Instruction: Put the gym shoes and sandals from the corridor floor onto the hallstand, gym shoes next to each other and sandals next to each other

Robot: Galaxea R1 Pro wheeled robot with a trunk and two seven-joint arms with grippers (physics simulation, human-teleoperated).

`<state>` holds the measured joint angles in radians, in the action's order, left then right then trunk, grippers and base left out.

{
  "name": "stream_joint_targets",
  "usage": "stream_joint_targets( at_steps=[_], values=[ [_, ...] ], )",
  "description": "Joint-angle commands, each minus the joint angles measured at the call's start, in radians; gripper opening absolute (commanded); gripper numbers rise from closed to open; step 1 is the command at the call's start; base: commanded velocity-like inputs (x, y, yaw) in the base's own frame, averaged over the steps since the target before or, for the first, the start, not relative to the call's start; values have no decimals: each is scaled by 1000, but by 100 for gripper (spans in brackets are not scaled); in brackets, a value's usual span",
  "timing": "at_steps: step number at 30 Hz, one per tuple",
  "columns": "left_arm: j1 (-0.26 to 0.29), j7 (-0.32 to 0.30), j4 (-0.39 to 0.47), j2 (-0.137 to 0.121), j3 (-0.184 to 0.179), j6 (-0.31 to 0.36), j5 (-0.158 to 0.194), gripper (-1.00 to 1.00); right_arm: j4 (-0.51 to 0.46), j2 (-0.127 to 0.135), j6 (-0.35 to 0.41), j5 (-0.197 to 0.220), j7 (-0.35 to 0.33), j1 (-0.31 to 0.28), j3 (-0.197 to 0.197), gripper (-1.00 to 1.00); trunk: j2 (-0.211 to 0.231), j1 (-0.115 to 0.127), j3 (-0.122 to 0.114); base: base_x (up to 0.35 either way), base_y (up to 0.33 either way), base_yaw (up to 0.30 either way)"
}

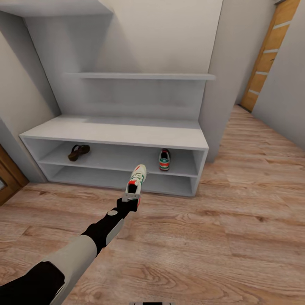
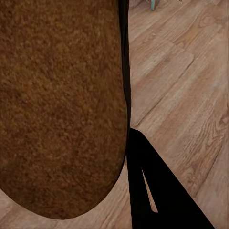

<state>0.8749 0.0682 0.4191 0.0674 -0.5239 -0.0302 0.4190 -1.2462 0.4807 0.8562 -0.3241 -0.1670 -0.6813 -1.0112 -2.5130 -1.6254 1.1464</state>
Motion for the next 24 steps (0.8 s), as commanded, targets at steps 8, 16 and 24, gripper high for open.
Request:
stream_joint_targets(
  at_steps=[8, 16, 24],
  values=[
    [1, 7, 0, 0, -9, -2, 7, -100, -1, 0, 4, -7, -6, -1, -1, -100, 0, 0, 1, 323, 0, 0],
    [1, 7, 0, 0, -9, -2, 7, -100, -1, 0, 4, -7, -6, -1, -1, -100, 0, 0, 1, 325, -94, 0],
    [1, 7, 0, 0, -9, -3, 7, -100, -1, 0, 4, -7, -6, -1, -1, -100, 0, 0, 1, 167, -125, 0]
  ],
)
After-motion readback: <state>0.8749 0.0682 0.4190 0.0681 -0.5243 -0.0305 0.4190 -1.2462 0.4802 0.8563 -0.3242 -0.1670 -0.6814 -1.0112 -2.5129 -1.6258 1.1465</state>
